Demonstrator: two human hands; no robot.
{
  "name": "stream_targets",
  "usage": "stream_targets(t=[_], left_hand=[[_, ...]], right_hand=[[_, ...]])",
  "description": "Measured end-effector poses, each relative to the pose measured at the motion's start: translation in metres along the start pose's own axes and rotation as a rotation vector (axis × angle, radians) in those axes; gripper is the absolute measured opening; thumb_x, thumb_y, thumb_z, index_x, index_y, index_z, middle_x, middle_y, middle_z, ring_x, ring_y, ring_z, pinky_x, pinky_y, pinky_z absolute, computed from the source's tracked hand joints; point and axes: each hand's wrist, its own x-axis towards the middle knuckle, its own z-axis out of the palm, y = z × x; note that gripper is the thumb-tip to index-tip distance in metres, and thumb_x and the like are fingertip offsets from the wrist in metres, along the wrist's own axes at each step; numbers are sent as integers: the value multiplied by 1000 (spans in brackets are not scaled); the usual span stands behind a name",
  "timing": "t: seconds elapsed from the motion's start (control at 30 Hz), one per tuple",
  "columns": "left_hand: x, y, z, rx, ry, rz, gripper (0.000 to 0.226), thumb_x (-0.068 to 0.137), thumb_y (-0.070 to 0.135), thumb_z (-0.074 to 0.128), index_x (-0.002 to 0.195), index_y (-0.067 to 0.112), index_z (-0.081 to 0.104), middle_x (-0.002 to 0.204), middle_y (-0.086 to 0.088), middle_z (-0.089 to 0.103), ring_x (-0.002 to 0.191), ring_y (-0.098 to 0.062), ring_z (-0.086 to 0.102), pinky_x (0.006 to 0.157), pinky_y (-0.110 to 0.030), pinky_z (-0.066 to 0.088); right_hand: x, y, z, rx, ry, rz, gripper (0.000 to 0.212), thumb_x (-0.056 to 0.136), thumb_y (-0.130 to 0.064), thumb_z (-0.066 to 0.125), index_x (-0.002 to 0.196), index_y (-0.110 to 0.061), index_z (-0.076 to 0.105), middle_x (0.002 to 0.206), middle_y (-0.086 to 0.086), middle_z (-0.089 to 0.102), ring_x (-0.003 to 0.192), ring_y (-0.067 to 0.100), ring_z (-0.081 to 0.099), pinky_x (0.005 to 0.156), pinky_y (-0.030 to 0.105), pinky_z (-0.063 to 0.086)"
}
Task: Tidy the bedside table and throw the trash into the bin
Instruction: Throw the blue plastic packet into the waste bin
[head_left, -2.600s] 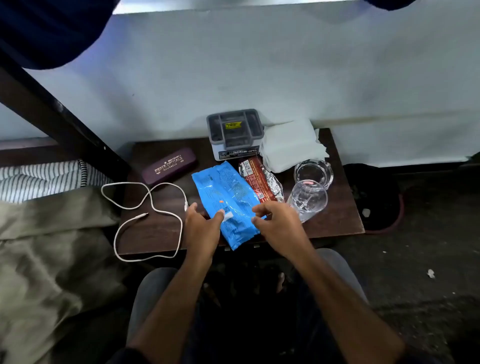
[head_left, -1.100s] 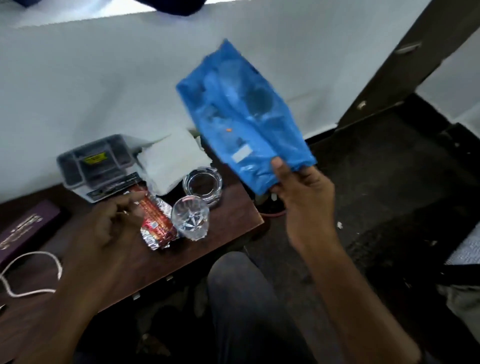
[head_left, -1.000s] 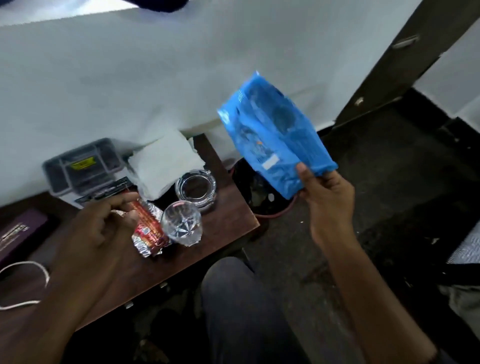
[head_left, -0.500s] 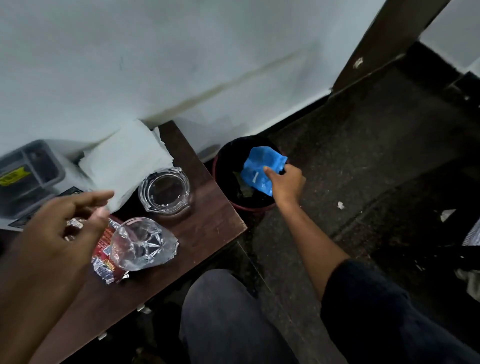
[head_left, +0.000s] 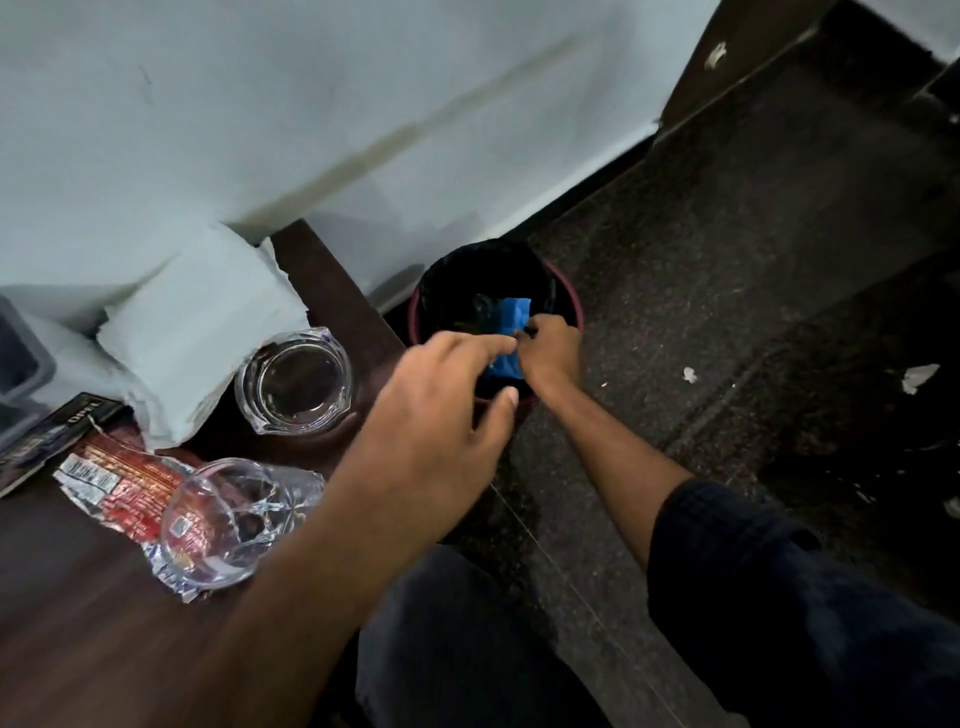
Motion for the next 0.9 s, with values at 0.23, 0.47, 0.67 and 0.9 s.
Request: stream_targets(t=[0.23,0.47,0.67,0.9], left_hand=[[8,-9,54,39,-145,-12,48,95,38,54,142,29,46,134,8,50,124,-14,46,104,-39,43],[6,-23,74,6,-74,-7,53,97,36,54,146,30,37,143,10,41,133,-8,35,107,-26,37],[11,-38,82,30,-32,-21,54,97,35,53,148,27,37,144,9,43,134,-7,36,112,-30,37],[19,-47,88,-1,-24,-12,52,97,32,54,146,25,41,140,10,48,131,-5,37,111,-26,35]], right_hand=[[9,1,6,-26,-48,11,27,88,-18,72,65,-15,57,75,7,66,75,22,63,64,34,46],[7,-2,10,-131,-32,-97,12,92,-20,64,89,-9,69,86,8,72,82,25,70,66,35,54],[11,3,17,-260,-73,-150,12,88,-13,63,87,-7,73,87,13,73,82,28,70,61,31,47],[16,10,29,-209,-66,-78,16,86,-14,63,72,-7,60,78,12,70,74,27,68,56,29,41]])
